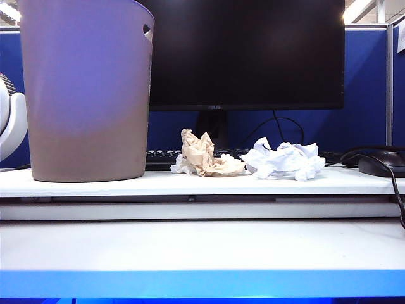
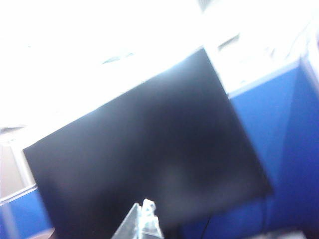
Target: Pick up all paper balls from the table and place them in the pink trash can.
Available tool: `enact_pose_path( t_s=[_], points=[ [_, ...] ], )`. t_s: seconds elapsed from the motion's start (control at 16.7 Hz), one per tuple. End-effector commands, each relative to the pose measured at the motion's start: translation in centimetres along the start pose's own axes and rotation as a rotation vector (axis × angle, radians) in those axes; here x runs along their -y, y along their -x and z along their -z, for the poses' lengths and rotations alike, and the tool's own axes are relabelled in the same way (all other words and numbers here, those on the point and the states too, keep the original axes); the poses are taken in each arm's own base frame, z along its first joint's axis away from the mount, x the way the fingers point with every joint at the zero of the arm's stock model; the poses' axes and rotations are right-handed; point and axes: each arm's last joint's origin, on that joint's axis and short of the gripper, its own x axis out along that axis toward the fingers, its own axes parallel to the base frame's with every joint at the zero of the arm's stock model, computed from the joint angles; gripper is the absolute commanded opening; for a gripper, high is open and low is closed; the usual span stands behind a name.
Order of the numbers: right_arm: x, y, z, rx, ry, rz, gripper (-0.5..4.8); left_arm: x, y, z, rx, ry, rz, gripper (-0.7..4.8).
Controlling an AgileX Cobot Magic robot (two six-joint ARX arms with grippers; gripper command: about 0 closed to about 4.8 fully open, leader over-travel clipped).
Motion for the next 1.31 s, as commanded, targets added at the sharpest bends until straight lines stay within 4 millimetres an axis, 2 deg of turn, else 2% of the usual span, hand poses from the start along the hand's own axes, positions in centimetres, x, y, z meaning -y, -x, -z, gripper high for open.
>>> enact_pose_path(
  t_s=[0.06,0.12,0.18,0.24,0.3,0.42,0.54,0.66,0.78,0.84,0.9,0.96,1.02,1.19,1.31],
  points=[
    [-1.9,-4.5,-2.8,-0.120,0.069,-0.167,-0.01,-0.5,-4.8,-0.9,-0.152,0.014,-0.008,-0.05],
    [-2.4,-7.7,-3.3,-0.260,0.068,-0.276,-0.01,-1.4,-7.5,-0.7,-0.280,0.030,0.005,-0.05],
    [-2.4,-10.3,-3.2,-0.395,0.037,-0.288,-0.01,-2.5,-9.5,-0.1,-0.404,0.052,0.017,-0.05],
    [-2.0,-12.0,-2.7,-0.498,0.030,-0.248,-0.01,-3.6,-10.8,0.6,-0.503,0.079,0.018,-0.05],
    [-1.4,-14.2,-1.1,-0.661,0.047,-0.179,-0.01,-5.5,-12.4,1.9,-0.637,0.125,-0.004,-0.05],
    [-0.5,-16.5,1.9,-0.871,0.089,-0.162,-0.01,-7.7,-13.2,4.3,-0.760,0.149,-0.048,-0.05],
    [0.2,-18.1,6.7,-1.085,0.086,-0.180,-0.01,-9.4,-12.9,7.7,-0.868,0.132,-0.151,-0.05],
    [0.8,-18.8,11.9,-1.220,0.142,-0.120,-0.01,-9.8,-12.1,11.4,-1.011,0.107,-0.252,-0.05],
    [0.6,-18.8,14.6,-1.296,0.164,-0.125,0.01,-9.2,-11.4,13.0,-1.099,0.042,-0.338,-0.05],
    [1.1,-18.7,15.6,-1.324,0.179,-0.101,0.89,-8.8,-11.1,13.4,-1.136,0.032,-0.354,-0.05],
    [1.5,-18.7,16.3,-1.342,0.211,-0.083,2.84,-8.3,-10.8,14.0,-1.176,0.042,-0.362,-0.05],
    [1.7,-18.7,16.9,-1.356,0.220,-0.068,4.50,-8.0,-10.4,14.4,-1.211,0.032,-0.384,-0.05],
    [1.9,-18.6,17.2,-1.365,0.226,-0.072,4.72,-7.8,-10.2,14.7,-1.242,0.019,-0.386,-0.05],
    [1.9,-18.6,17.3,-1.372,0.229,-0.079,4.74,-7.0,-9.9,16.2,-1.314,0.049,-0.344,-0.04],
    [1.5,-18.3,17.6,-1.402,0.223,-0.087,4.79,-7.2,-9.8,16.9,-1.332,0.052,-0.345,-0.01]
  ],
)
